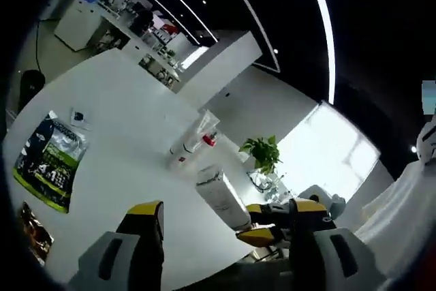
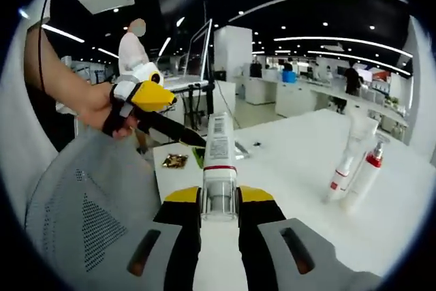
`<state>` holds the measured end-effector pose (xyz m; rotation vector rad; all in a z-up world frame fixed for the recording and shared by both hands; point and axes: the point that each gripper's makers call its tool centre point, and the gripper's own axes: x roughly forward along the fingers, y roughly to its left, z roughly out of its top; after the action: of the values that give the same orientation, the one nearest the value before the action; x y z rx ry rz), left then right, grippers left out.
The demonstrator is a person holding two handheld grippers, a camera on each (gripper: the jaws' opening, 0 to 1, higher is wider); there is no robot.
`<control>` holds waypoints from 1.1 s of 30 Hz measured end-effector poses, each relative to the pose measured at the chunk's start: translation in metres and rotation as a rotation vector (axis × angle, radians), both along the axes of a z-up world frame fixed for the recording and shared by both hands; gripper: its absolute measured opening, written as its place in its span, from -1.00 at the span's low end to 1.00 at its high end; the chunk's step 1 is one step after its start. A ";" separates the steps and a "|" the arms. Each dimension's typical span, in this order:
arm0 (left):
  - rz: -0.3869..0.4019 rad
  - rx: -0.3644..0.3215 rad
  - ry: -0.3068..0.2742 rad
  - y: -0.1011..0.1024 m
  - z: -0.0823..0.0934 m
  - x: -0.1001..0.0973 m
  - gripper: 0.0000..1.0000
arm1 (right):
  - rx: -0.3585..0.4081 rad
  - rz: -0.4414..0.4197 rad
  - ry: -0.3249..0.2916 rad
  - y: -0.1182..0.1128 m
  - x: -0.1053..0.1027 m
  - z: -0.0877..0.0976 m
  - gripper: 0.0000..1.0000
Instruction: Arrange the skincare products in the storage area until every visible bottle or jar stands upright without overlapping.
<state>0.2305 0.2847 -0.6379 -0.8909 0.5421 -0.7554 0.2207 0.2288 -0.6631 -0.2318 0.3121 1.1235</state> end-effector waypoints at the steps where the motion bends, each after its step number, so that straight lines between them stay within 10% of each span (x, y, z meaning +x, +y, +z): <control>1: 0.001 -0.017 0.013 0.002 0.000 0.000 0.46 | -0.001 0.014 -0.007 0.002 -0.002 0.000 -0.65; 14: -0.189 0.014 0.110 -0.014 -0.020 -0.025 -0.51 | -0.063 0.185 -0.091 0.023 -0.028 -0.004 -0.65; 33: -0.229 0.081 0.075 -0.016 -0.021 -0.034 -0.57 | -0.164 0.195 -0.136 0.023 -0.031 -0.017 -0.63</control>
<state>0.1963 0.2688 -0.6587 -0.7926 0.7452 -0.9031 0.1892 0.2519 -0.6800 -0.4897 0.2646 1.2684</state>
